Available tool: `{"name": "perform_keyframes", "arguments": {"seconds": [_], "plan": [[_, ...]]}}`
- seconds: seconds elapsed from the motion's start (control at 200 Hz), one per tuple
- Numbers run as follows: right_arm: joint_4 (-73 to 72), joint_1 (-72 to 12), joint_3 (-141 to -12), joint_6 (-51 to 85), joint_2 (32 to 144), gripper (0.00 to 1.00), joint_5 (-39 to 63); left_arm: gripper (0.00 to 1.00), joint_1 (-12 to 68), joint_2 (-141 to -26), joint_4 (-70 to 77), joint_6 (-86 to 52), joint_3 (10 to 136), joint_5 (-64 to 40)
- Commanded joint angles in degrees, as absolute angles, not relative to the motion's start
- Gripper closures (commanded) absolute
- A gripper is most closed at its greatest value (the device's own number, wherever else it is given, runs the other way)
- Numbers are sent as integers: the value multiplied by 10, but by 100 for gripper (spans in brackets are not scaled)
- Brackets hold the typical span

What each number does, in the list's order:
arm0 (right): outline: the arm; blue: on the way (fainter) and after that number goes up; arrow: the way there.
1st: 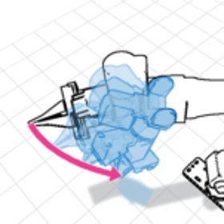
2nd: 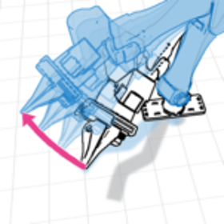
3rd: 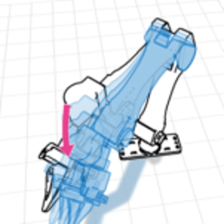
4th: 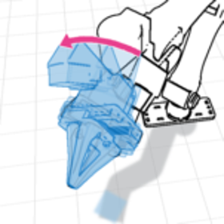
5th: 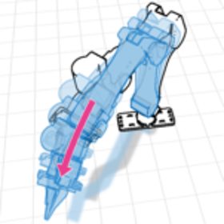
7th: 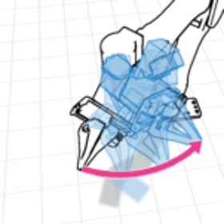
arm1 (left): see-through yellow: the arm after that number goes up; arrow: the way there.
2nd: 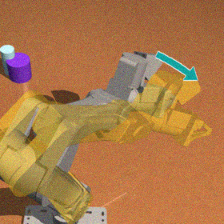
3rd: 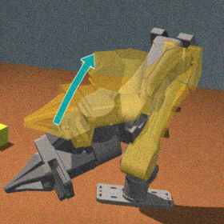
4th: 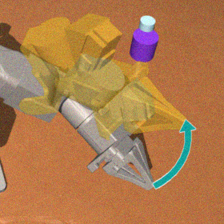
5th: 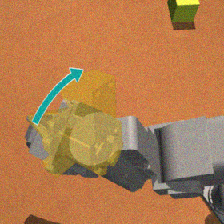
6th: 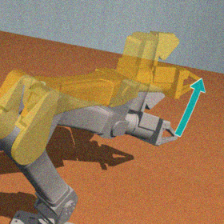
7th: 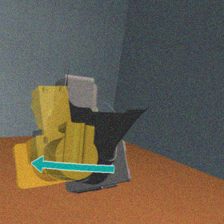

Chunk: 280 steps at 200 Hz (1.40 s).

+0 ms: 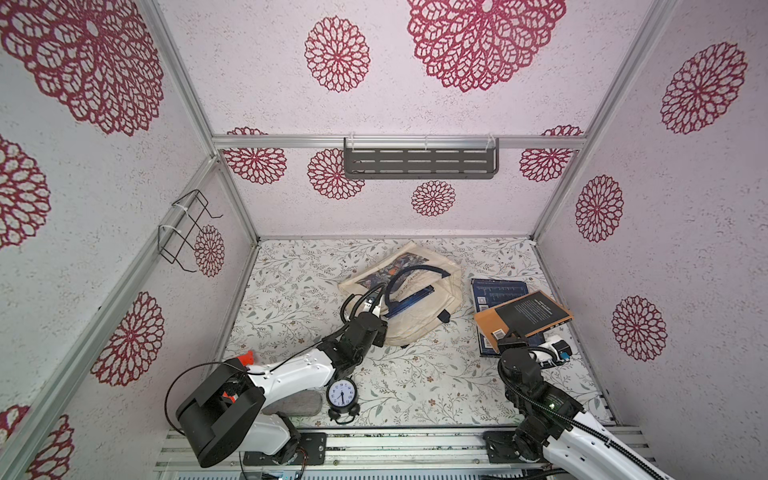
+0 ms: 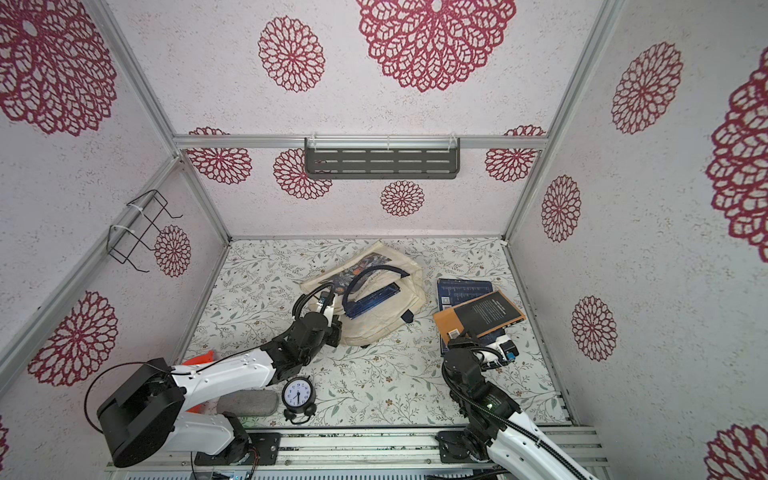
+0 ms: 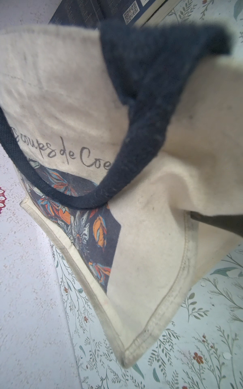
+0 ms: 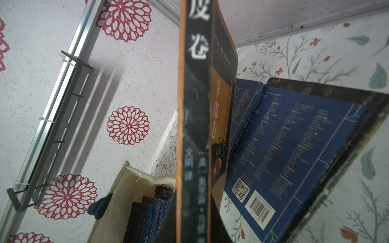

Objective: Take out the books from the canvas bag
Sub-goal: Place the book on the book.

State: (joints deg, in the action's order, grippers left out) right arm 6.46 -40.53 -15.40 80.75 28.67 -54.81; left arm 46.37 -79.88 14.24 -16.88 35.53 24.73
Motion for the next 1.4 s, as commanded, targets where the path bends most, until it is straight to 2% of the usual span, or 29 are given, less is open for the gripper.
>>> {"name": "perform_keyframes", "arguments": {"seconds": [0.0,0.26,0.64,0.741,0.841,0.881,1.341,1.396], "plan": [[77,-403,-157,905,298,100,-596,100,470,-806,149,-165,371,251],[162,-397,-160,1038,342,100,-588,100,470,-805,149,-164,371,251],[193,-371,-144,1143,418,100,-503,100,471,-805,147,-163,372,250],[188,-366,-145,1149,432,96,-497,100,471,-806,147,-163,373,250],[180,-358,-146,1152,446,96,-493,100,472,-807,147,-163,374,248],[176,-353,-146,1152,453,100,-490,100,471,-807,146,-163,374,249],[78,-288,-138,1125,532,100,-430,100,473,-806,145,-162,374,250],[65,-282,-136,1118,540,98,-425,100,474,-807,145,-161,374,250]]}}
